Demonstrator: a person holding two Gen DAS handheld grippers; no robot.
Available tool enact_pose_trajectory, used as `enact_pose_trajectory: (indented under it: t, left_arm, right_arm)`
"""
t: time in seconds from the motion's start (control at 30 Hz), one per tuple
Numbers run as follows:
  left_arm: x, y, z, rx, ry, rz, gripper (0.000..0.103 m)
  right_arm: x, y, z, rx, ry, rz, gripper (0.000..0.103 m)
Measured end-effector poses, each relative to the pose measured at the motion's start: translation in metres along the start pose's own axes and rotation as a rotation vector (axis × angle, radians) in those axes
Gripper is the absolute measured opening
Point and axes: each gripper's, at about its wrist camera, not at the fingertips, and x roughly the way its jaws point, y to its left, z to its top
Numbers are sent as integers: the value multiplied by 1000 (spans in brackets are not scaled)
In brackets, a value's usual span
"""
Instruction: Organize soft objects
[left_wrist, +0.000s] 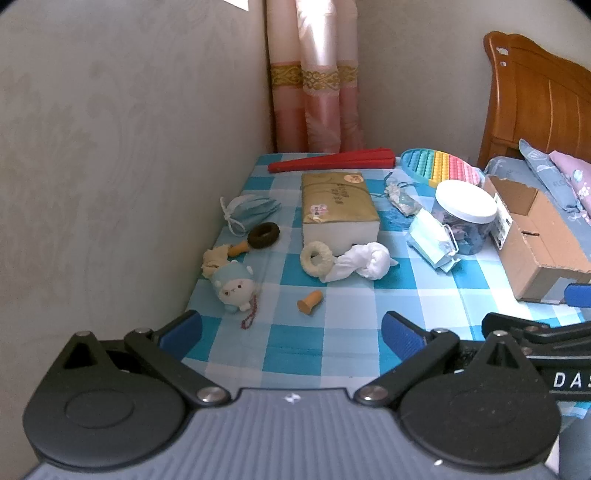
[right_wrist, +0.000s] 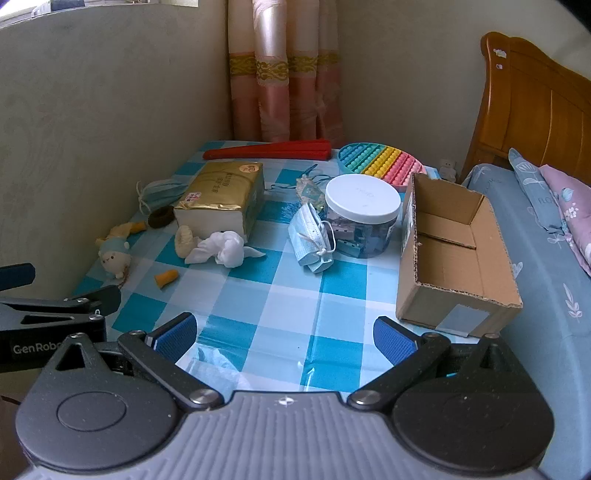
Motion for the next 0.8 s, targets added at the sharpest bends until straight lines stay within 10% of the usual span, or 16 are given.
enact_pose_trajectory:
  t: [0.8]
  left_arm:
    - [3,-3,1,-1,-3,-2,103]
  right_arm:
    - [0,-2,0,4,-2,3,103]
